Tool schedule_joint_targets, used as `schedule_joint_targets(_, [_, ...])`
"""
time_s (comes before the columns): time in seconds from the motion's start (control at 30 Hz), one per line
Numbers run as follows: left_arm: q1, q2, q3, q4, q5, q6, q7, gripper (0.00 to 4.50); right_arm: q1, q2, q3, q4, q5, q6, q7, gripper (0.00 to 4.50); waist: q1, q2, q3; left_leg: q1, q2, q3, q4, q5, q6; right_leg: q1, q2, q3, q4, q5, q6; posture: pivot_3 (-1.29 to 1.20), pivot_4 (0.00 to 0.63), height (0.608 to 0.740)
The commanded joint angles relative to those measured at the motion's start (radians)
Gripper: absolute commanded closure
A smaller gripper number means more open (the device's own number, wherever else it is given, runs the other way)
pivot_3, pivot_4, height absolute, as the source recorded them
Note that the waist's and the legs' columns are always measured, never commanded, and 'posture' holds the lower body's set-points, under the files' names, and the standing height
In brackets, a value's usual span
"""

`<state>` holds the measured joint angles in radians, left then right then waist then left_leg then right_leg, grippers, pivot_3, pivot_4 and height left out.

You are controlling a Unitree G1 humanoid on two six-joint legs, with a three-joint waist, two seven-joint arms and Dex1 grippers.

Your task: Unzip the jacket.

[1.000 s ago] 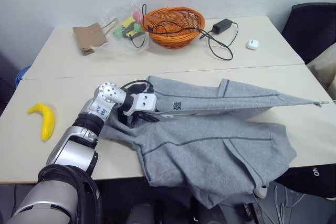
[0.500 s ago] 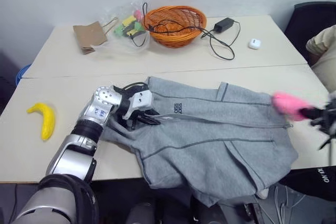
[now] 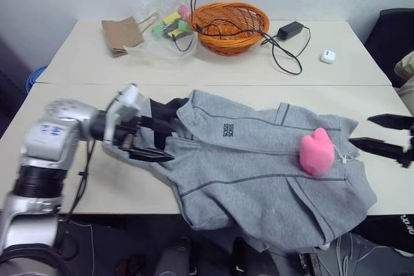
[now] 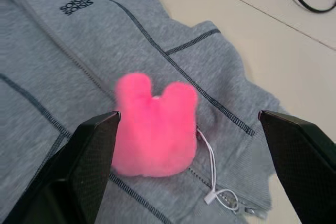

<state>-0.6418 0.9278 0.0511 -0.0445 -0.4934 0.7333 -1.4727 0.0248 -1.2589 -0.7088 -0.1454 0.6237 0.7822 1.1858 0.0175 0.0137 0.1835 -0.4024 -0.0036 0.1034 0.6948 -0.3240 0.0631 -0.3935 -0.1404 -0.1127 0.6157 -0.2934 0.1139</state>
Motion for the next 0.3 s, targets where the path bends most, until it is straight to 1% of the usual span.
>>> schedule_joint_targets(0.03, [0.024,0.120,0.126,-0.046,-0.061,0.020,-0.033,0.00,0.059,-0.046,-0.147,0.047,-0.059,-0.032,0.137,0.03,-0.002,-0.001,0.001,0.000,0.000,0.000,-0.001,0.000,0.000,0.000,0.000,0.000,-0.001,0.000,0.000,0.00,0.150,0.740])
schedule_joint_targets(0.1, [0.073,0.201,0.187,-0.032,-0.050,-0.007,-0.047,0.00,0.128,-0.058,-0.222,0.081,-0.109,-0.048,0.228,0.03,0.000,-0.001,0.001,0.000,0.000,0.000,-0.001,0.000,0.000,0.001,0.000,0.000,-0.004,0.000,0.000,0.00,0.150,0.740])
schedule_joint_targets(0.17, [0.143,0.262,0.232,-0.008,-0.015,-0.061,-0.048,0.00,0.201,-0.060,-0.275,0.138,-0.189,-0.113,0.290,0.03,-0.001,-0.001,0.001,0.001,0.000,0.001,-0.002,0.000,0.000,0.001,0.000,0.000,-0.005,0.000,0.000,0.00,0.150,0.740])
schedule_joint_targets(0.2, [0.176,0.277,0.244,0.001,-0.005,-0.086,-0.045,0.00,0.220,-0.060,-0.287,0.166,-0.216,-0.138,0.299,0.03,-0.001,-0.001,0.001,0.001,0.000,0.001,-0.003,0.000,0.000,0.001,0.000,0.000,-0.006,0.000,0.000,0.00,0.150,0.740])
schedule_joint_targets(0.27, [0.237,0.277,0.255,0.016,0.017,-0.128,-0.008,0.00,0.215,-0.054,-0.296,0.192,-0.210,-0.124,0.297,0.03,-0.002,-0.001,0.001,0.002,-0.001,0.002,-0.005,-0.001,-0.001,0.001,-0.001,0.001,-0.006,0.000,0.000,0.00,0.150,0.740])
schedule_joint_targets(0.3, [0.266,0.267,0.250,0.019,0.042,-0.176,0.012,0.00,0.208,-0.047,-0.290,0.186,-0.201,-0.114,0.294,0.03,-0.002,-0.001,0.001,0.004,-0.001,0.003,-0.007,-0.001,-0.002,0.000,-0.002,0.002,-0.006,0.000,0.000,0.00,0.150,0.740])
